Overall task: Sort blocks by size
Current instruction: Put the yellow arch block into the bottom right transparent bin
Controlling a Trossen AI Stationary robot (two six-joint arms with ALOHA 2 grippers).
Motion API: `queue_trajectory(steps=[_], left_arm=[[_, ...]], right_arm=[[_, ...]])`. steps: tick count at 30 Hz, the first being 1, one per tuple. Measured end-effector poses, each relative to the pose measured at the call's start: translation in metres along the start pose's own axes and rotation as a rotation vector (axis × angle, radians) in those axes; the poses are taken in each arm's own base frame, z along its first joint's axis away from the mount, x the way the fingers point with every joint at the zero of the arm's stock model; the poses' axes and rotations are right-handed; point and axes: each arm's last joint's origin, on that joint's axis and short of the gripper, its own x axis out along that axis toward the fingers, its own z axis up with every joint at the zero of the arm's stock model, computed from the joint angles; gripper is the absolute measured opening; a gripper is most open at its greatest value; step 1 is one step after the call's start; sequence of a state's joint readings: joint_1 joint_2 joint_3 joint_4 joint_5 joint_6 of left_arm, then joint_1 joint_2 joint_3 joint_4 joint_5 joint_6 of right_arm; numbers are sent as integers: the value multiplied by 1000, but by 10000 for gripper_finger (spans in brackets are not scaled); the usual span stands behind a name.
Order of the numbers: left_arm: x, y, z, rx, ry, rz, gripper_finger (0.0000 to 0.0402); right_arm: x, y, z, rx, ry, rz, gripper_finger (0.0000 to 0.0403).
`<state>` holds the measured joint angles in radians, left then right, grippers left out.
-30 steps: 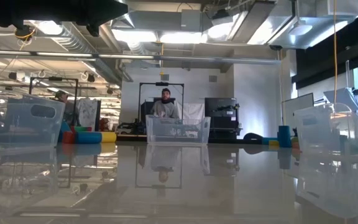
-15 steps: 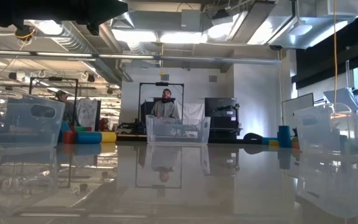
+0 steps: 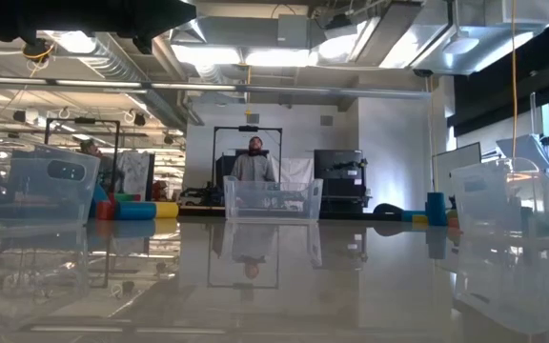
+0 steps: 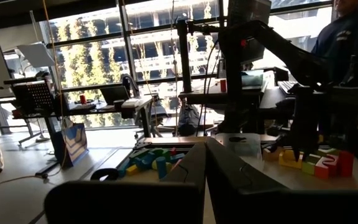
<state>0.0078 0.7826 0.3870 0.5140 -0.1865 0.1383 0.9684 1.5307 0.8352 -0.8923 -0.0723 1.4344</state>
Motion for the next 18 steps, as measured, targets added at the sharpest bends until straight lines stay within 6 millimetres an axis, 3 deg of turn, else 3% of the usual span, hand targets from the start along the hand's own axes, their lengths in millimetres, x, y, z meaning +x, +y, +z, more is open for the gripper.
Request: queue_trajectory(steps=[5,9,13,18], left_arm=[[0,0,0,0,0,1,4],[0,0,0,0,0,0,4],[0,0,0,0,0,0,4],[0,0,0,2,0,0,4]], right_arm=[[0,0,0,-29,19,4,26],[-3,0,-2,-29,55,13,40],[-21,1,-3,-37,59,23,39],[-53,1,-2,-58,-59,44,35]])
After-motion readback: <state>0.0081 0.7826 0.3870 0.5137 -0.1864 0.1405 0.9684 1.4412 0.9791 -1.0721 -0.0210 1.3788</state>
